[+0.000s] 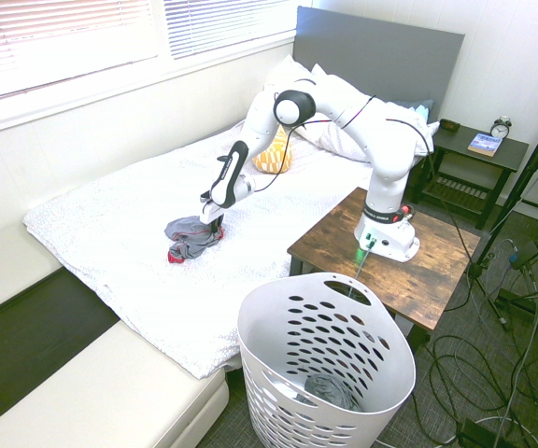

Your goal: Put my clothes in the laundry bag

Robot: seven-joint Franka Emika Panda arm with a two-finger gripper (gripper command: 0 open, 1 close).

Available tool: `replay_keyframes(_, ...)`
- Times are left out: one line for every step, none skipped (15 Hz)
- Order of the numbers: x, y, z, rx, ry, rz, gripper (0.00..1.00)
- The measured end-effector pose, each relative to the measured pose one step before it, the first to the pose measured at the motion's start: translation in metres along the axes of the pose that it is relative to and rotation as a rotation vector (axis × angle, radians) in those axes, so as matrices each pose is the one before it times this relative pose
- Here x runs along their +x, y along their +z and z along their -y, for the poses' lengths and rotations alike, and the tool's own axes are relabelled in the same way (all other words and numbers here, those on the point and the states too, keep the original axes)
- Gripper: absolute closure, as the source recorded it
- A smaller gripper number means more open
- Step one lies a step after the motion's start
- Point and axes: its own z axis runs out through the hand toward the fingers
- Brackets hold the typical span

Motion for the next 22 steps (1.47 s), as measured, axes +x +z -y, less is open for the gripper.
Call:
replay_keyframes(0.00011, -0.00743, 0.00361, 0.00391, -0.00578, -0.00616, 1.0)
replay_keyframes(-0.00064, -0.0116, 0.00553, 0.00698, -0.00787, -0.00686, 1.0)
replay_keyframes(-0.00117, -0.01742, 0.00764, 0.01242, -0.00901, -0.00772, 1.0)
replay_keyframes(-0.00058, -0.02091, 0.00933, 0.01342, -0.00921, -0.0047, 1.0)
replay_keyframes(0.00009, -0.02396, 0.01114, 0.01678, -0.01036, -0.00553, 1.0)
replay_keyframes(0.00088, -0.03045, 0.01563, 0.02025, -0.01466, -0.00586, 1.0)
replay_keyframes(0.00104, -0.02961, 0.01659, 0.02027, -0.02057, -0.00674, 1.0)
replay_keyframes(-0.00018, -0.03327, 0.01963, 0.01882, -0.0327, -0.01022, 1.0)
replay_keyframes(-0.00179, -0.03626, 0.02191, 0.01744, -0.03876, -0.01084, 1.0)
replay_keyframes(-0.00364, -0.03534, 0.02042, 0.01257, -0.03254, -0.00474, 1.0)
replay_keyframes(-0.00503, -0.03596, 0.01855, 0.00637, -0.03106, -0.00416, 1.0)
replay_keyframes(-0.00646, -0.03816, 0.0163, 0.00332, -0.02788, -0.00895, 1.0)
replay_keyframes(-0.00911, -0.03392, 0.01317, 0.00497, -0.0273, -0.00742, 1.0)
replay_keyframes(-0.01238, -0.03244, 0.0133, 0.0076, -0.03525, -0.0075, 1.0)
replay_keyframes(-0.01667, -0.03326, 0.01497, 0.0094, -0.04126, -0.00722, 1.0)
replay_keyframes(-0.01943, -0.0333, 0.01667, 0.01255, -0.03845, -0.00238, 1.0)
replay_keyframes(-0.02045, -0.03332, 0.01534, 0.01368, -0.03552, 0.00062, 1.0)
replay_keyframes(-0.02028, -0.03035, 0.0124, 0.01207, -0.02892, 0.00364, 1.0)
replay_keyframes(-0.01985, -0.02804, 0.01159, 0.01311, -0.02449, 0.00628, 1.0)
replay_keyframes(-0.02079, -0.02544, 0.01195, 0.01492, -0.02773, 0.00489, 1.0)
replay_keyframes(-0.02329, -0.02351, 0.01302, 0.01926, -0.03329, 0.0043, 1.0)
replay_keyframes(-0.02693, -0.02339, 0.01255, 0.02157, -0.03848, 0.0107, 1.0)
